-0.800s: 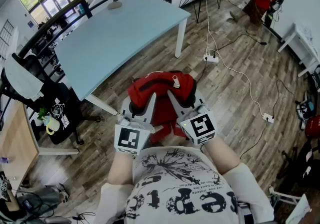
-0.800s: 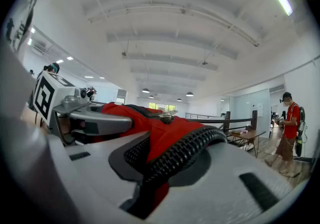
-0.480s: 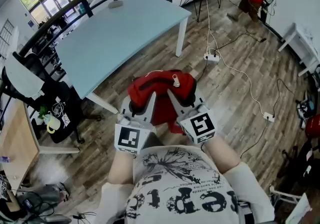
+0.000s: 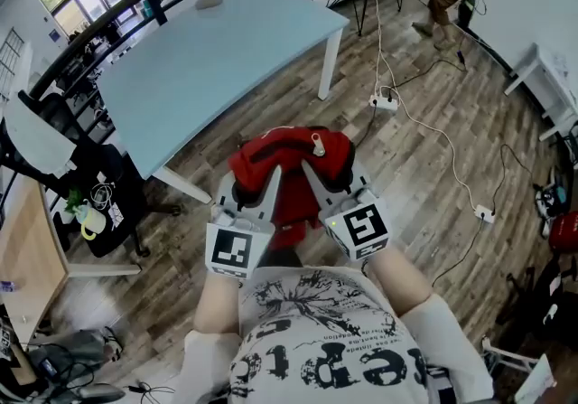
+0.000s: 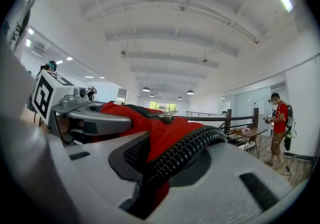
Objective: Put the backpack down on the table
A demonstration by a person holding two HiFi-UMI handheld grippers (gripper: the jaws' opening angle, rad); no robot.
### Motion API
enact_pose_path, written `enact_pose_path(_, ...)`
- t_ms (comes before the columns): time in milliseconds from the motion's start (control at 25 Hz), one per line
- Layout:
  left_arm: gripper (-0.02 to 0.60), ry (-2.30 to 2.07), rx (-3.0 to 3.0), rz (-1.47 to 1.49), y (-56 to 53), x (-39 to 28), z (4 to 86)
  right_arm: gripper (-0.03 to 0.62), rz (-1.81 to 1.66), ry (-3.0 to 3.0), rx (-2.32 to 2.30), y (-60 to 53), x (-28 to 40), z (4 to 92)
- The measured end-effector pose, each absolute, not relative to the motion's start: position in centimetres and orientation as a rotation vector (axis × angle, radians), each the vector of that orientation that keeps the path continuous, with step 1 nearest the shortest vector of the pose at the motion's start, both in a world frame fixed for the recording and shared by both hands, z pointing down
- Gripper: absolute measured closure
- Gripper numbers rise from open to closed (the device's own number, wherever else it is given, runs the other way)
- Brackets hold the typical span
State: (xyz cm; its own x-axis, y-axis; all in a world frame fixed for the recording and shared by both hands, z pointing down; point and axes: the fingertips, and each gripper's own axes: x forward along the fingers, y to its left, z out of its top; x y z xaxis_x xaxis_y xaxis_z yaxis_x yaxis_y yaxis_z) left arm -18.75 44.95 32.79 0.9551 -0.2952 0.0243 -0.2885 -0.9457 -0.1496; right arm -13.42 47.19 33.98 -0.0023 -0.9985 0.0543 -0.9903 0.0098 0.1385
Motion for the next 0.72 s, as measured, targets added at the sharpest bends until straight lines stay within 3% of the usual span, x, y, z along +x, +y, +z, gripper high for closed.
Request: enact_pose_path(720,0.515,0.473,-2.868,-0.023,16.6,-9.9,30.1,0.52,-0.2,-2.19,2.043,18.4,-4.5,31.0)
